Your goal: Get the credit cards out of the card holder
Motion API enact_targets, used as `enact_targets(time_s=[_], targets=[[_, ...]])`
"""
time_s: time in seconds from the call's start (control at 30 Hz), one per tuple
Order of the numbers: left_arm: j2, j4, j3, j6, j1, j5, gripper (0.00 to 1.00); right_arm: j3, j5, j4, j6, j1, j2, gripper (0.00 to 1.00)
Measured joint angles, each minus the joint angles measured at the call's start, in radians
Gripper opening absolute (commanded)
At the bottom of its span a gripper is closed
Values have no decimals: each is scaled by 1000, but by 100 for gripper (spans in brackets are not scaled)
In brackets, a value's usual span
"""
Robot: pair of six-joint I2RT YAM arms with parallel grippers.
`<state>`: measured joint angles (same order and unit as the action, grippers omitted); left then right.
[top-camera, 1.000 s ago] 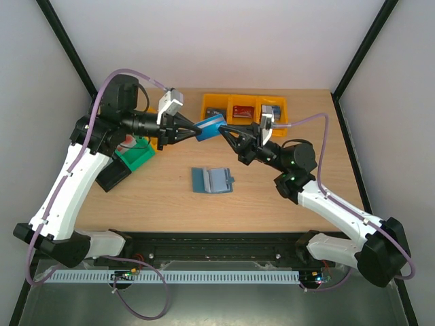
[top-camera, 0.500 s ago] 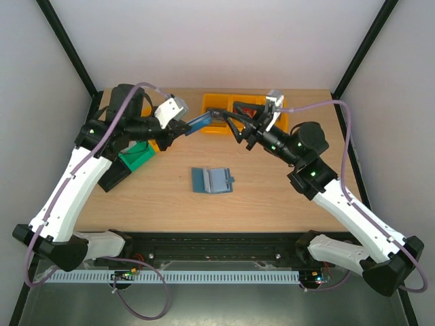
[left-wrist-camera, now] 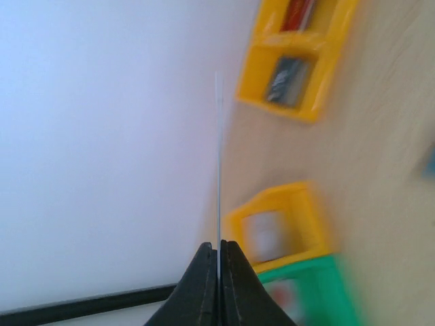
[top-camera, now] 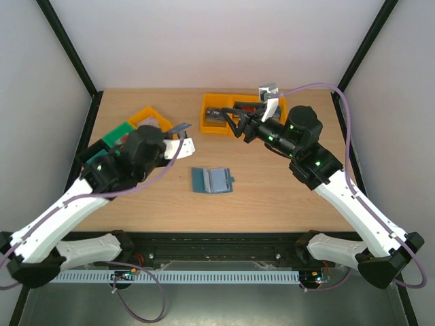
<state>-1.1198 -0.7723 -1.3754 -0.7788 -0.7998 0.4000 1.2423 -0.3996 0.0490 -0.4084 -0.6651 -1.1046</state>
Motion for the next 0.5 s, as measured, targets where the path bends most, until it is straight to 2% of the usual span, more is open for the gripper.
enact_targets(time_s=[0.07,0.13,0.2,0.3,0.37,0.5], targets=[[111,162,140,-195,-28,120,2,8,-19,14,-3,0,0,61],[239,359,305,-445,-40,165,2,11,-50,19,-2,0,0,63],[364,600,484,-718,-45,146,2,11,-86,25,5,0,0,64],[439,896,650,-989,-48,61,2,11,-145,29,25,0,1,66],[420,1062,710,-1106,-49,4,2,11,-164,30,32,0,2,68],[341,1314,748,-1226,-49,-72,2,11,-192,41,62,0,3,72]])
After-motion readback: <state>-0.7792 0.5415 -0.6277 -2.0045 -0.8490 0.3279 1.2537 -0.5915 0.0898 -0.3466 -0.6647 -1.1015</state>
